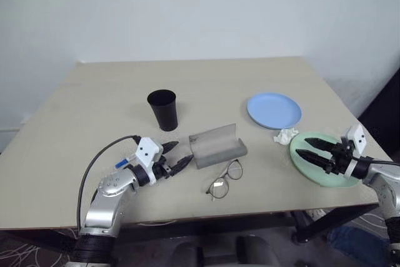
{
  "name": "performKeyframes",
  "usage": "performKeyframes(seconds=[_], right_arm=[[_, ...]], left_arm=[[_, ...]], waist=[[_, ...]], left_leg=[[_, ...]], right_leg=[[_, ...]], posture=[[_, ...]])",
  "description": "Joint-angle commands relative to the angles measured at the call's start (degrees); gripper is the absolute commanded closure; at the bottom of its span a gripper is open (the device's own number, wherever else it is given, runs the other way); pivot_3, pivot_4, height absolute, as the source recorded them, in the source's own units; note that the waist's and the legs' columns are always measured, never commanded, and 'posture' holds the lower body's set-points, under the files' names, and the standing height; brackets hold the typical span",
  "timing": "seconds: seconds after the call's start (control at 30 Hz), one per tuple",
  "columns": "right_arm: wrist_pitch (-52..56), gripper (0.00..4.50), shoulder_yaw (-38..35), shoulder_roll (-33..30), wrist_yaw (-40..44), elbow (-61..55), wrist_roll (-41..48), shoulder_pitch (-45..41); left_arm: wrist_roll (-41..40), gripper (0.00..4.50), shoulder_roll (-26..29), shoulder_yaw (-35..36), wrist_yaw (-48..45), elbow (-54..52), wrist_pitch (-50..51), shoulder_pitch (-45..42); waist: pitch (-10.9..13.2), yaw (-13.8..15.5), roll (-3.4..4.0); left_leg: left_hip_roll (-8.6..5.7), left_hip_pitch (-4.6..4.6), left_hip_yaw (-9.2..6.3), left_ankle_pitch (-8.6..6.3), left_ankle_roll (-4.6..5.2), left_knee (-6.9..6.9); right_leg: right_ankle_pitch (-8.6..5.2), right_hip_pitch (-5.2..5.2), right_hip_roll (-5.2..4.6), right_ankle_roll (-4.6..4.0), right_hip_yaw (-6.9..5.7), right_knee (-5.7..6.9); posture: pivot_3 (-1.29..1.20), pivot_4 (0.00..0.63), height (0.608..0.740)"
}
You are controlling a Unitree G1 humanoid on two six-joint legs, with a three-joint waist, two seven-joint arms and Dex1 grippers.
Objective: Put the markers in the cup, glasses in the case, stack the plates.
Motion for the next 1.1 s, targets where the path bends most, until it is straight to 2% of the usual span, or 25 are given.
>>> performKeyframes(seconds=[0.03, 0.6, 1.1], right_arm=[[-0.5, 1.48, -1.6, 0.0, 0.0, -2.4, 1.6, 0.0], [-0.2, 1.48, -2.1, 1.0, -3.7, -7.4, 1.3, 4.4], [6.6, 1.48, -0.8, 1.3, -9.5, -12.3, 1.6, 4.3]], left_arm=[[-1.3, 0.97, 0.6, 0.8, -0.5, -2.0, 0.0, -1.4], [-1.7, 0.97, 0.3, -0.6, -2.3, -1.6, 1.4, -4.6], [-1.1, 0.97, -1.6, -1.4, -2.5, 1.6, -0.8, -5.8]], waist=[[0.0, 0.0, 0.00], [0.0, 0.0, -0.01], [0.0, 0.0, -0.01]], left_leg=[[0.01, 0.00, 0.00, 0.00, 0.00, 0.00], [0.02, 0.00, 0.01, -0.04, -0.01, 0.00], [0.02, 0.00, 0.03, -0.06, 0.01, 0.00]], right_leg=[[0.00, 0.00, 0.00, 0.00, 0.00, -0.01], [0.00, -0.02, -0.01, 0.00, -0.01, -0.03], [0.00, -0.03, 0.01, 0.00, -0.01, -0.03]], posture=[[0.00, 0.000, 0.740], [0.00, 0.000, 0.740], [0.00, 0.000, 0.740]])
